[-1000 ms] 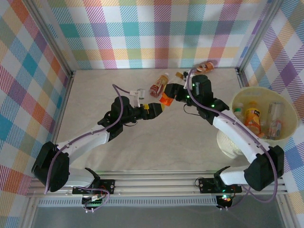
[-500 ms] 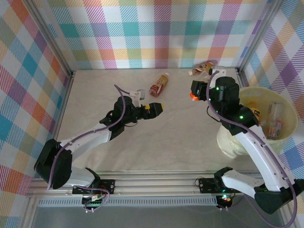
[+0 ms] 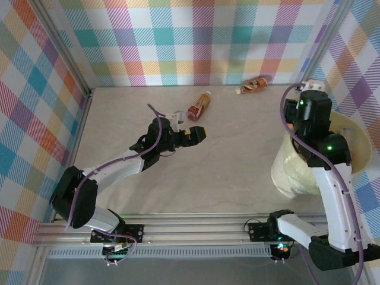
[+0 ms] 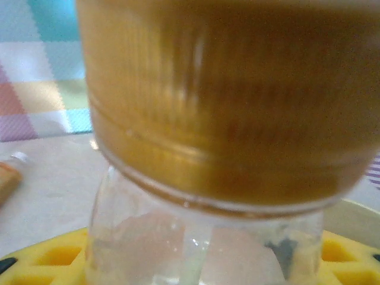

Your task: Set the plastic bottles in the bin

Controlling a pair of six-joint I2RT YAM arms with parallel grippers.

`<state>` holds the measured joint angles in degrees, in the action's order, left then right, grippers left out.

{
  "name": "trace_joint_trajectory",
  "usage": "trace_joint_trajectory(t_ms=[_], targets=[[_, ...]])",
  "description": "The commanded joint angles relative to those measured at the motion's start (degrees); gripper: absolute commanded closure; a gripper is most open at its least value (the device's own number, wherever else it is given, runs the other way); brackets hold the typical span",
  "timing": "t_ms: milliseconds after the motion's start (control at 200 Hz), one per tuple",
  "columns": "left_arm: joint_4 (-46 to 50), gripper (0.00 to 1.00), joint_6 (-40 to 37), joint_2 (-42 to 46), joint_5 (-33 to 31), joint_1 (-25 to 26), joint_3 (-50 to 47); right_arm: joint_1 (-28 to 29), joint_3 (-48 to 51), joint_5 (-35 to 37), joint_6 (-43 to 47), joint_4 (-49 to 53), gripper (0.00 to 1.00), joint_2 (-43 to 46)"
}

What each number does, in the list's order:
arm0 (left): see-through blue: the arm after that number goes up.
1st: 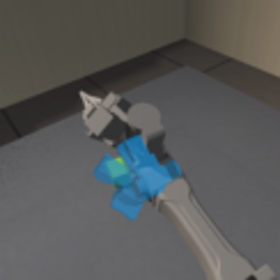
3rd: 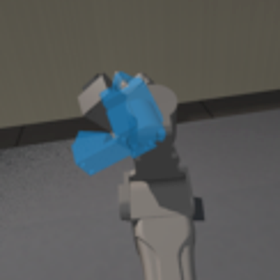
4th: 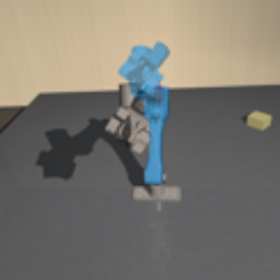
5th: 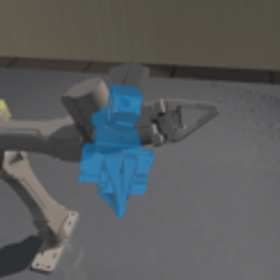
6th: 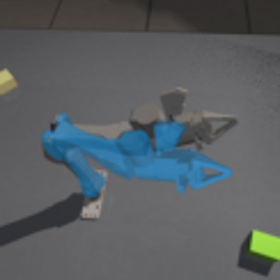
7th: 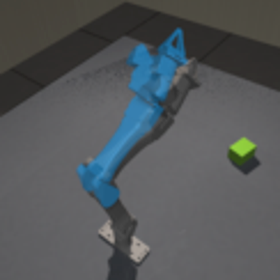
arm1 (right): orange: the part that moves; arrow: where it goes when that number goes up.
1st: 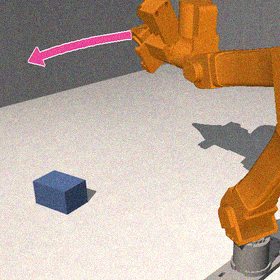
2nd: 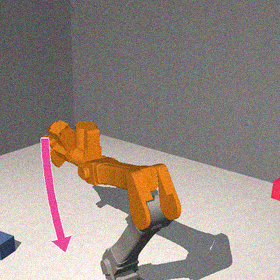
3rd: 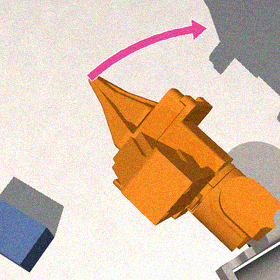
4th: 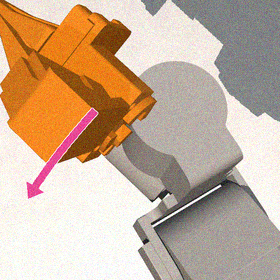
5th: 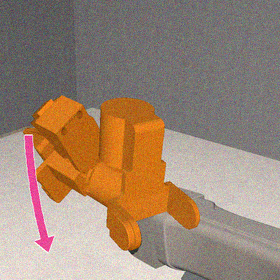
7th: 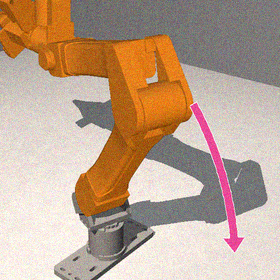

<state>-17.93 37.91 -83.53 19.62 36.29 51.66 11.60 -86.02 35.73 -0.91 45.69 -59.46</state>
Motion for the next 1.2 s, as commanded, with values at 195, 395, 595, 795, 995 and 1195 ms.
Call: trace_joint_trajectory(t_ms=[195,395,595,795,995,1195], targets=[[2.4,0.0,0.4,-0.1,-1.1,0.4,1.7,-9.6,-6.4,4.5,3.7,11.4,0.7,1.1],[3.4,0.0,0.3,-0.1,-2.1,0.3,1.5,-13.1,-8.4,7.5,2.7,18.7,0.68,-1.4],[4.4,0.0,0.1,-1.0,-2.4,0.2,2.3,-21.3,-10.9,-5.9,-0.2,25.7,0.66,-5.5],[4.7,0.0,0.1,-1.3,-2.7,0.1,2.3,-32.3,-10.0,-22.5,-2.4,22.1,0.64,-6.0],[5.4,0.0,-0.5,-2.0,-2.5,-0.4,2.3,-44.3,-9.1,-39.8,-8.2,19.9,0.59,-8.0],[5.5,0.0,-0.7,-2.3,-2.1,-1.1,2.2,-49.4,-5.0,-51.5,-15.9,13.7,0.53,-9.0]])
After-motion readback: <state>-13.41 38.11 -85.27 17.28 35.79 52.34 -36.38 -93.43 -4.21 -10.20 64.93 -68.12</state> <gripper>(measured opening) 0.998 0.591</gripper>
